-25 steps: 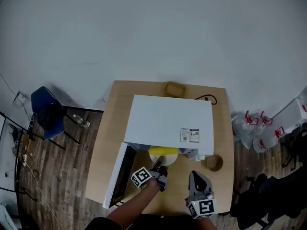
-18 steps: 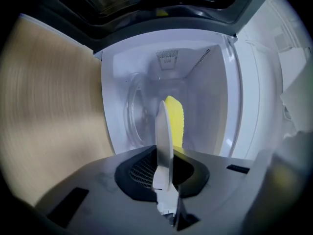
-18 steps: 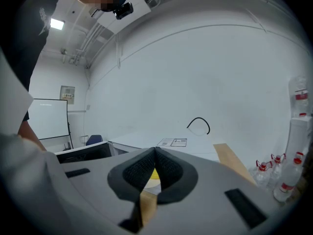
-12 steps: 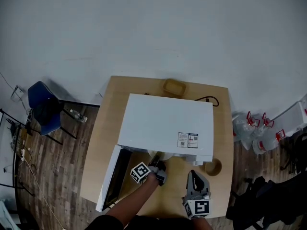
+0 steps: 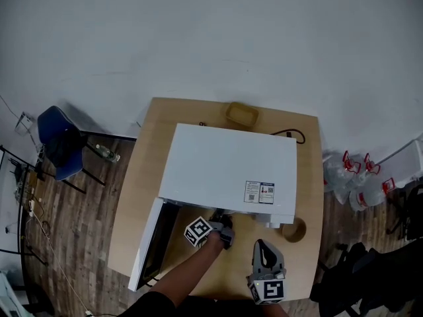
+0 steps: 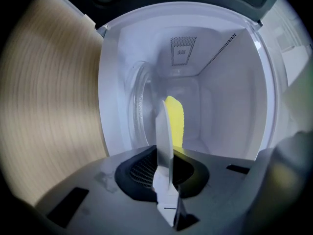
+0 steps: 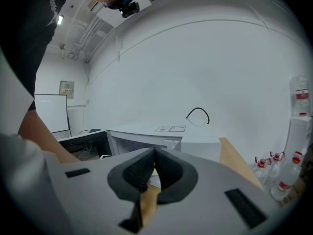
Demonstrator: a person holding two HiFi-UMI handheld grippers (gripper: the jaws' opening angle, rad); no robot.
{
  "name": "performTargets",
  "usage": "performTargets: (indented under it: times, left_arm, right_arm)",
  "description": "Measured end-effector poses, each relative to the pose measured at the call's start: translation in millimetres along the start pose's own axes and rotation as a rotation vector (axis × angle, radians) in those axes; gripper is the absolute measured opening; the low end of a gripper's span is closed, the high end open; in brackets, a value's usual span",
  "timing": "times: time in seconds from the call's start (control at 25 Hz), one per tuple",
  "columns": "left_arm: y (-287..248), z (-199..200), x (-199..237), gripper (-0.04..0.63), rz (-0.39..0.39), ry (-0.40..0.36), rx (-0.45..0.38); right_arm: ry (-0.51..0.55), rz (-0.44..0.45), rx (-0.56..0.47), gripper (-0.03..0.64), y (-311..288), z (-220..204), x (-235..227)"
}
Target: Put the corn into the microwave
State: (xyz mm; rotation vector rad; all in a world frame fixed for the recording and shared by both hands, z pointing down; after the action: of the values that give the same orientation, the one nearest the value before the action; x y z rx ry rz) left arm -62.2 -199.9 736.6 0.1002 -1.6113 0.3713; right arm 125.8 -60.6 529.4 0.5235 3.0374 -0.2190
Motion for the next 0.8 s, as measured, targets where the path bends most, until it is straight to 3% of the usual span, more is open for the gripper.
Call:
performTargets:
  times: [0.4,0.8]
  left_arm:
    - [-23.9,-1.0,-13.0,0.029,0.007,-0.014,-0.02]
    - [-27.5,1.4,-18.2,0.029,0.139,-0.01,-0.064]
  right_arm:
    - [-0.015,0.009,0.033,0.057,2.9,-6.2,1.0]
    - [-0.035,0.005,0.014,0.057,4.5,-5.9,0.4]
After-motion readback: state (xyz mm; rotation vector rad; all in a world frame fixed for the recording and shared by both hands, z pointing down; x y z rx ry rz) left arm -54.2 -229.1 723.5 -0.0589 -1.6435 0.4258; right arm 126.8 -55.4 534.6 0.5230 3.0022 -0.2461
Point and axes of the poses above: the fingertips, and each gripper's own axes: y backward along the fingers, x to its left, z out of its top, the point moved 10 cm from there along y, backward along the fingers, and after that the axes turned 9 degrees about -x, right-handed, at the moved point
